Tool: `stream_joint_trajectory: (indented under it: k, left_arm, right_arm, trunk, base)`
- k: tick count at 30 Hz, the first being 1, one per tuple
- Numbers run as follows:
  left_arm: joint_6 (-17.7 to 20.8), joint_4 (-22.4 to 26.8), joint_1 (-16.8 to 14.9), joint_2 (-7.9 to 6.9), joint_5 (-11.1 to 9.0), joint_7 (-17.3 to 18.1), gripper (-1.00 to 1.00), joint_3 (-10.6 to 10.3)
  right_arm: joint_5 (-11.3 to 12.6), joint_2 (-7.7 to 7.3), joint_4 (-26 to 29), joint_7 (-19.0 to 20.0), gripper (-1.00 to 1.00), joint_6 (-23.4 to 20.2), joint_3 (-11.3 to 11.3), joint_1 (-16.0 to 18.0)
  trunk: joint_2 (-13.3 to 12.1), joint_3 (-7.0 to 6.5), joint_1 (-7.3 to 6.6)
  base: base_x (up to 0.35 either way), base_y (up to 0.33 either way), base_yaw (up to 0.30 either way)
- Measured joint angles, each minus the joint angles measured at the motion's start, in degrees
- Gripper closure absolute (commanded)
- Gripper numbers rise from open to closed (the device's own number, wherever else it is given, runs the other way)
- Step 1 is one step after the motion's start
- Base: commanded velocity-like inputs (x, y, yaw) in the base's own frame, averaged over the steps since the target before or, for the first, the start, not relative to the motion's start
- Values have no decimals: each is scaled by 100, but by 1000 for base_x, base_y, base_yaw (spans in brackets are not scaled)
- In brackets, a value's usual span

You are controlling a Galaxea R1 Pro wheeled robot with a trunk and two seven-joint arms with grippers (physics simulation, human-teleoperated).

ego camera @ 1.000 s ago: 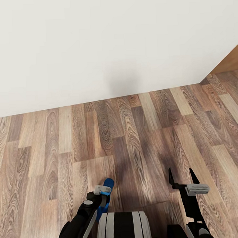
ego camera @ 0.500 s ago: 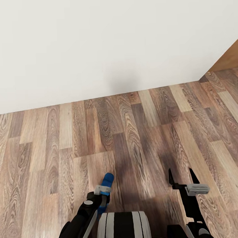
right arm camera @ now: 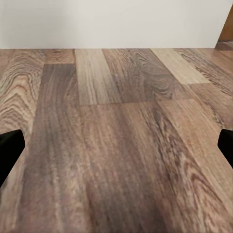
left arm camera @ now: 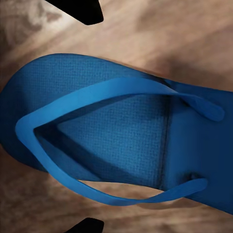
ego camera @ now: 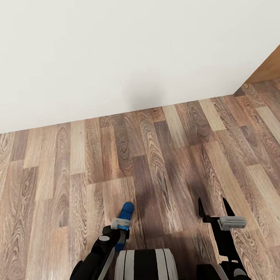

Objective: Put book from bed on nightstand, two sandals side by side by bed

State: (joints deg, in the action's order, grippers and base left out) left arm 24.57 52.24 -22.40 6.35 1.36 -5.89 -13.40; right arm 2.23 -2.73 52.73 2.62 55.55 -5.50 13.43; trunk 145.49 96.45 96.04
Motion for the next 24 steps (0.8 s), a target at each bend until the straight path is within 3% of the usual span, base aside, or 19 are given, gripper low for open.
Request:
stream_joint_trajectory:
  k: [12, 16, 24]
  left_arm:
    - [0, 0, 0, 0, 0, 0, -100, 0]
    - [0, 1, 0, 0, 0, 0, -100, 0]
    - [0, 1, 0, 0, 0, 0, -100, 0]
  right_arm:
    - [0, 1, -1, 0, -100, 1, 0, 0]
    - [0, -3, -1, 0, -100, 1, 0, 0]
    - [0, 0, 0, 0, -100, 2, 0, 0]
  trunk:
    - [0, 0, 0]
    - [5, 88, 11]
    - [5, 89, 10]
  base:
    - [0, 0, 0]
    - [0, 0, 0]
    - [0, 0, 0]
